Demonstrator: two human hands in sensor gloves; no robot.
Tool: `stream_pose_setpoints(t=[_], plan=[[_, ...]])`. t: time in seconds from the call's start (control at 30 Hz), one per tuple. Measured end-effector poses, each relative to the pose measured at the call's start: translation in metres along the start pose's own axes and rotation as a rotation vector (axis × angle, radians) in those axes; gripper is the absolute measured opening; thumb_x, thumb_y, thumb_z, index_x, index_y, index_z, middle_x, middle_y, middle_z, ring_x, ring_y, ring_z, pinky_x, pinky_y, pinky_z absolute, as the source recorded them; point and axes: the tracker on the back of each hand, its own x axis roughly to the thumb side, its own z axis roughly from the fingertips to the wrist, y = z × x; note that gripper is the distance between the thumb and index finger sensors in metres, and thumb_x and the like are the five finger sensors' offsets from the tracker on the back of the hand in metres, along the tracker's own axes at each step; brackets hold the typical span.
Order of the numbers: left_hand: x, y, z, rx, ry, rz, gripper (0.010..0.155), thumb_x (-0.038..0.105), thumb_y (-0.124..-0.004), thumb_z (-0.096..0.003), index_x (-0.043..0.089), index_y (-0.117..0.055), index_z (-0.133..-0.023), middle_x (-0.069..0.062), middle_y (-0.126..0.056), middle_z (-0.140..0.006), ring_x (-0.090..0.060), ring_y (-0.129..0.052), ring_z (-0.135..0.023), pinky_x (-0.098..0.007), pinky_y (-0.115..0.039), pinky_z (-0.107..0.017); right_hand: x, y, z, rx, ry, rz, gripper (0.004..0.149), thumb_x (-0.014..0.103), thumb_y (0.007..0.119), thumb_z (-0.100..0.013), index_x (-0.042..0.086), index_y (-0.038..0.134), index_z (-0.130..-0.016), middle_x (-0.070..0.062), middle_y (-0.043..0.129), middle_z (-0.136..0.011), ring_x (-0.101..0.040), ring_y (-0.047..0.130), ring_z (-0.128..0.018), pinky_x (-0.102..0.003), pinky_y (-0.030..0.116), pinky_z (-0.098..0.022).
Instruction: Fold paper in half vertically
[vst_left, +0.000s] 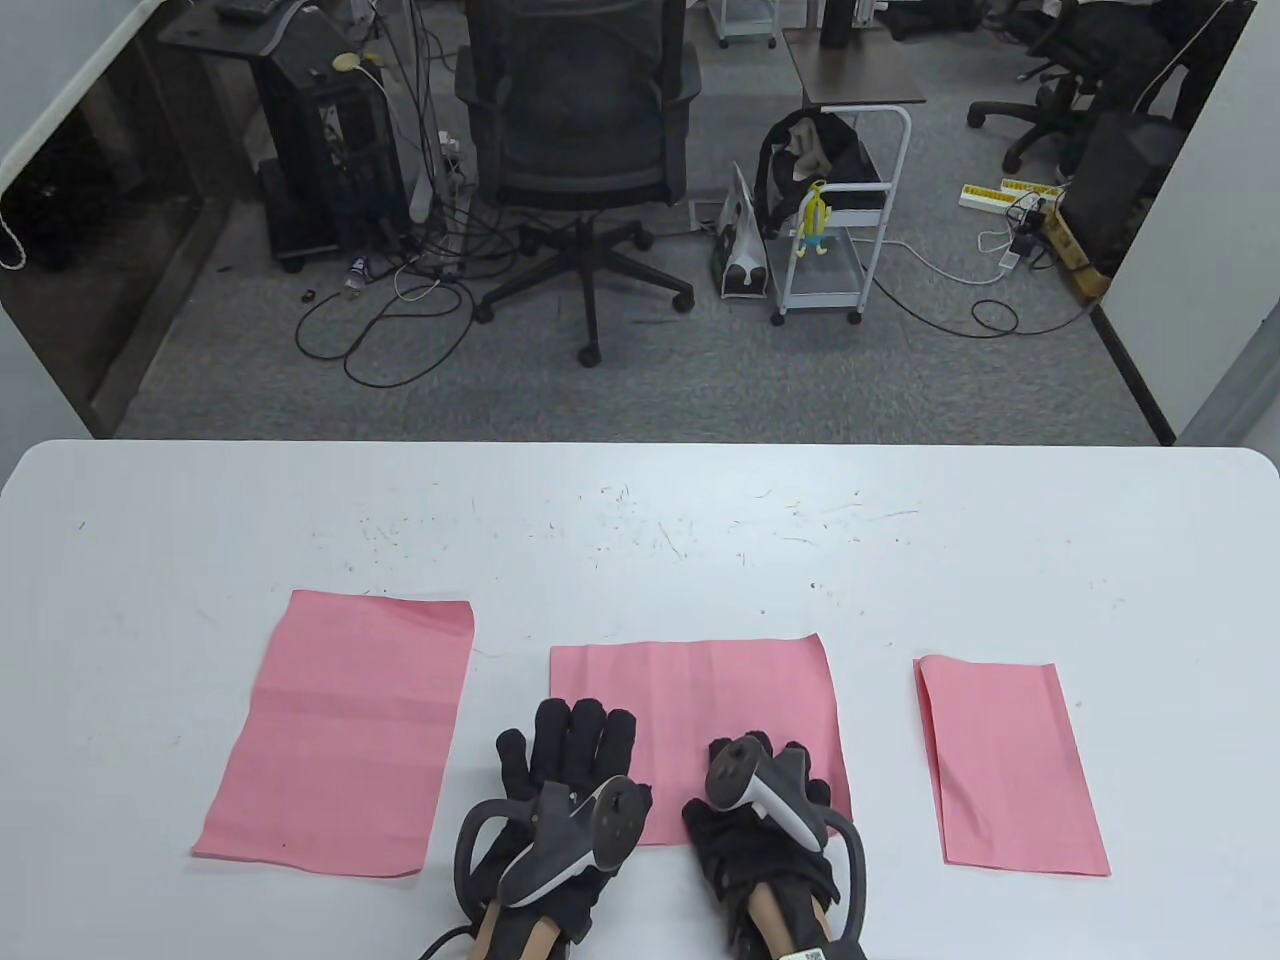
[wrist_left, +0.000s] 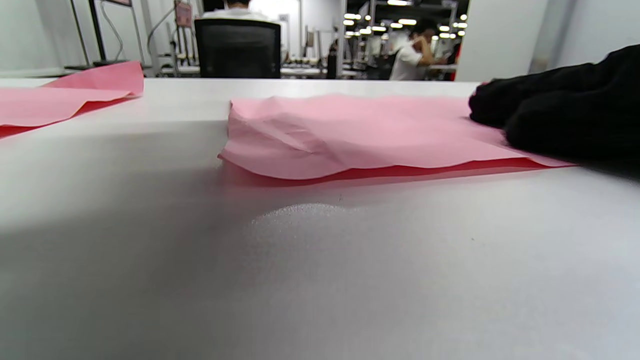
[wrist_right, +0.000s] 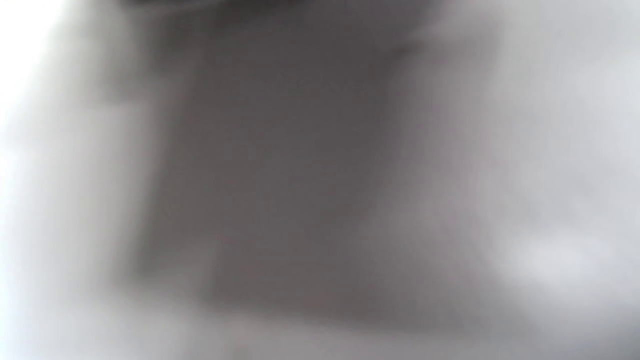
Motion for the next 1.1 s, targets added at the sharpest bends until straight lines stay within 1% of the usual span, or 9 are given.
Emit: stream_pose_setpoints(t=[0.13,0.27,0.33,0.43,0.57,0.7,0.77,0.9,1.1], plan=[[0.002,-0.004,-0.001,-0.027,-0.006,-0.021,0.076,0.06,-0.041,-0.0562,0.028,-0.018,-0.121,-0.01,-0.022,-0.13,-0.046,-0.019,-0.118,-0.074,-0.027,-0.079,0.0,0.01,0.014,-0.021,0.012,0.045,0.072,0.062,0.046,-0.045,0.044,0.003,-0.099,0.006,-0.009,-0.109,-0.035,-0.008,-0.101,-0.058,0.01,-0.073],[0.005,-0.012,-0.005,-0.073,-0.014,-0.021,0.076,0.06,-0.041,-0.0562,0.028,-0.016,-0.121,-0.01,-0.021,-0.13,-0.045,-0.018,-0.118,-0.074,-0.027,-0.08,0.0,0.011,0.015,-0.022,0.012,0.047,0.072,0.063,0.045,-0.045,0.043,0.002,-0.099,0.006,-0.01,-0.109,-0.036,-0.008,-0.101,-0.058,0.01,-0.073],[0.006,-0.017,-0.007,-0.115,-0.02,-0.03,0.076,0.06,-0.041,-0.0562,0.027,-0.015,-0.12,-0.01,-0.016,-0.13,-0.046,-0.015,-0.117,-0.073,-0.026,-0.08,0.0,0.012,0.015,-0.028,0.004,0.044,0.072,0.063,0.045,-0.045,0.043,0.001,-0.099,0.006,-0.01,-0.109,-0.036,-0.008,-0.101,-0.058,0.009,-0.072],[0.009,-0.024,-0.01,-0.17,-0.029,-0.064,0.077,0.06,-0.04,-0.0563,0.027,-0.012,-0.12,-0.01,-0.015,-0.13,-0.046,-0.013,-0.117,-0.073,-0.025,-0.08,0.0,0.013,0.015,-0.036,0.002,0.055,0.072,0.063,0.043,-0.045,0.043,0.001,-0.099,0.005,-0.01,-0.109,-0.036,-0.008,-0.101,-0.059,0.009,-0.072],[0.011,-0.033,-0.014,-0.231,-0.032,-0.051,0.077,0.06,-0.039,-0.0564,0.027,-0.01,-0.12,-0.009,-0.013,-0.129,-0.046,-0.011,-0.116,-0.073,-0.024,-0.08,0.0,0.013,0.016,-0.062,0.0,0.07,0.072,0.063,0.043,-0.045,0.042,0.002,-0.1,0.005,-0.008,-0.11,-0.037,-0.006,-0.102,-0.059,0.011,-0.073],[0.011,-0.038,-0.016,-0.278,-0.041,-0.045,0.077,0.06,-0.039,-0.0564,0.027,-0.008,-0.119,-0.01,-0.007,-0.128,-0.046,-0.01,-0.116,-0.073,-0.023,-0.08,0.001,0.013,0.016,-0.069,0.0,0.075,0.072,0.063,0.043,-0.045,0.042,0.003,-0.101,0.004,-0.007,-0.111,-0.037,-0.005,-0.102,-0.059,0.012,-0.074],[0.011,-0.04,-0.017,-0.297,-0.045,-0.042,0.078,0.06,-0.038,-0.0563,0.027,-0.007,-0.119,-0.01,-0.005,-0.127,-0.046,-0.006,-0.116,-0.073,-0.022,-0.08,0.001,0.013,0.016,-0.071,0.0,0.077,0.072,0.063,0.044,-0.045,0.042,0.003,-0.101,0.004,-0.007,-0.111,-0.038,-0.005,-0.103,-0.059,0.012,-0.074],[0.01,-0.046,-0.019,-0.362,-0.051,-0.042,0.078,0.06,-0.038,-0.0565,0.026,-0.006,-0.118,-0.011,-0.002,-0.126,-0.047,-0.004,-0.115,-0.073,-0.021,-0.08,0.001,0.014,0.016,-0.08,-0.001,0.081,0.072,0.063,0.044,-0.045,0.041,0.004,-0.101,0.004,-0.006,-0.112,-0.038,-0.002,-0.103,-0.06,0.013,-0.074],[0.009,-0.048,-0.02,-0.389,-0.055,-0.033,0.078,0.061,-0.037,-0.0563,0.026,-0.005,-0.118,-0.011,0.0,-0.125,-0.047,-0.004,-0.115,-0.073,-0.021,-0.08,0.002,0.014,0.016,-0.082,-0.003,0.083,0.072,0.063,0.044,-0.045,0.041,0.004,-0.101,0.003,-0.006,-0.112,-0.038,-0.002,-0.103,-0.06,0.013,-0.074]])
